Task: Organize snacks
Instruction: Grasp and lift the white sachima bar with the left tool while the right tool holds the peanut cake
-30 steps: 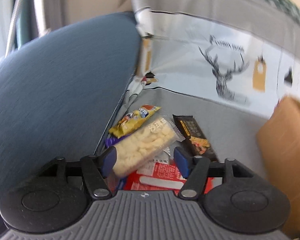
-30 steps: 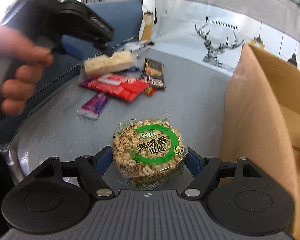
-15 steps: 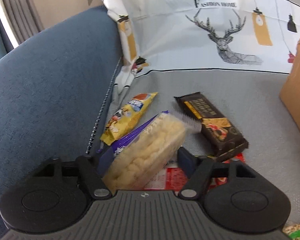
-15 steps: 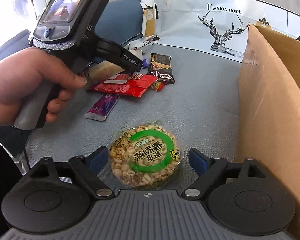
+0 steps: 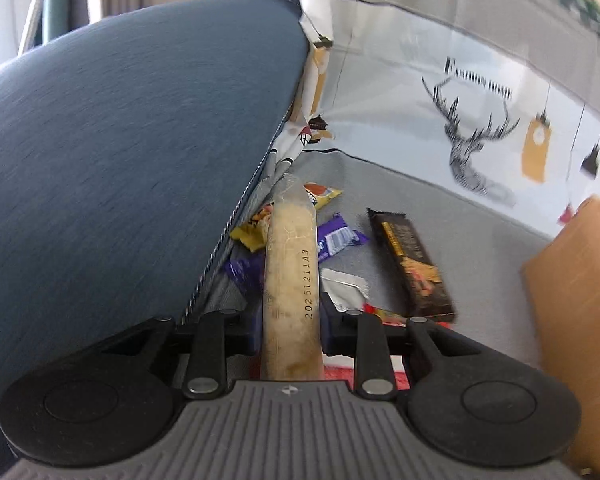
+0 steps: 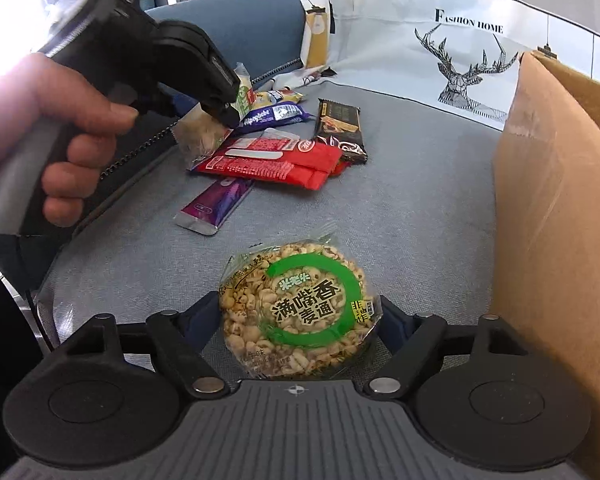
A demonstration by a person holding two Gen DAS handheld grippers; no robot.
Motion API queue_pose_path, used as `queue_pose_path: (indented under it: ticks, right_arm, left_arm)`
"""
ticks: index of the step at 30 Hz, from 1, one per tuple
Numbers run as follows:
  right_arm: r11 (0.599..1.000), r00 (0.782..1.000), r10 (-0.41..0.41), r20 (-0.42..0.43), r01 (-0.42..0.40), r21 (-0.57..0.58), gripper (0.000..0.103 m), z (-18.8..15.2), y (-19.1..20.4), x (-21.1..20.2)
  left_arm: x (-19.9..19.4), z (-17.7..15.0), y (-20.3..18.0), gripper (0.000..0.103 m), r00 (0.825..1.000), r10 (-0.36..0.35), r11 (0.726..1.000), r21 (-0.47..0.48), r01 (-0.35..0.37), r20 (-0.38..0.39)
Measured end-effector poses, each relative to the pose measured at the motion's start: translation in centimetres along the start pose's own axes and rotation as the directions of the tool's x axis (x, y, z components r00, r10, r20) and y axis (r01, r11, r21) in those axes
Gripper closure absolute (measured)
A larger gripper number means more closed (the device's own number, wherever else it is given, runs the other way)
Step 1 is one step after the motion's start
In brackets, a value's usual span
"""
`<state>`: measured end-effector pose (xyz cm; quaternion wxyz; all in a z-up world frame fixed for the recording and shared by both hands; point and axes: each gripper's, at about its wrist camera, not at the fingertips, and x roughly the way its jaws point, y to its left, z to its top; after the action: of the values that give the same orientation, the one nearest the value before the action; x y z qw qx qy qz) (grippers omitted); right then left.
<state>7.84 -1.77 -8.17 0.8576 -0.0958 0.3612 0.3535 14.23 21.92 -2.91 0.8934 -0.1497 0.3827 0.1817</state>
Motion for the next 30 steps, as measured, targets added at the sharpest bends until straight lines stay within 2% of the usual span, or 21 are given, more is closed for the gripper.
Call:
queue_pose_path:
  ticks: [3, 6, 9, 12, 14, 17, 20, 24, 30]
  right_arm:
    - [1.0, 1.0, -0.001, 0.019, 0.001, -0.004, 0.022, 0.0, 0.1, -0.4]
    - [1.0, 1.0, -0.003, 0.021, 0.003, 0.004, 0.022, 0.2, 0.0, -0.4]
    - [1.0, 1.0, 0.001, 0.019, -0.001, 0.024, 0.022, 0.3, -0.3, -0.5]
    - [0.999, 1.0, 0.007, 0.017, -0.007, 0.033, 0.022, 0.2, -0.4, -0.5]
    - [0.999, 1.0, 0.004, 0.008, -0.004, 0.036, 0.021, 0.2, -0.5, -0.4]
    - [0.999, 1.0, 0.002, -0.007, -0.002, 0.045, 0.021, 0.2, -0.7, -0.2]
    - [0.999, 1.0, 0.002, -0.004, -0.002, 0.053, 0.021, 0.2, -0.8, -0.2]
    - [0.999, 1.0, 0.002, -0.003, -0.002, 0.053, 0.02, 0.1, -0.6, -0.2]
    - [0.999, 1.0, 0.002, -0.009, -0.001, 0.045, 0.02, 0.1, -0.6, 0.0]
  left_arm:
    - [-1.6, -0.6, 1.3, 0.073, 0.994, -0.104, 0.985, -0.139, 0.099, -0.023]
    - [-2.7, -1.4, 1.6, 0.073, 0.975, -0.215, 0.956, -0.217, 0.197, -0.063]
    - [-2.5, -2.5, 0.5, 0.073, 0.94, -0.297, 0.942, -0.213, 0.259, -0.166]
    - [-2.1, -3.3, -0.7, 0.073, 0.917, -0.305, 0.949, -0.162, 0.271, -0.258]
    - [-2.1, -3.7, -0.8, 0.072, 0.923, -0.27, 0.961, -0.142, 0.239, -0.274]
    - [-2.2, -3.7, 0.4, 0.063, 0.943, -0.221, 0.966, -0.189, 0.177, -0.249]
    - [-2.5, -3.4, 1.1, 0.063, 0.951, -0.204, 0.965, -0.21, 0.156, -0.231]
    - [-2.6, -3.2, 0.3, 0.055, 0.96, -0.16, 0.982, -0.137, 0.131, -0.229]
    - [-1.9, -3.9, -1.8, 0.046, 0.957, -0.112, 0.994, -0.026, 0.109, -0.266]
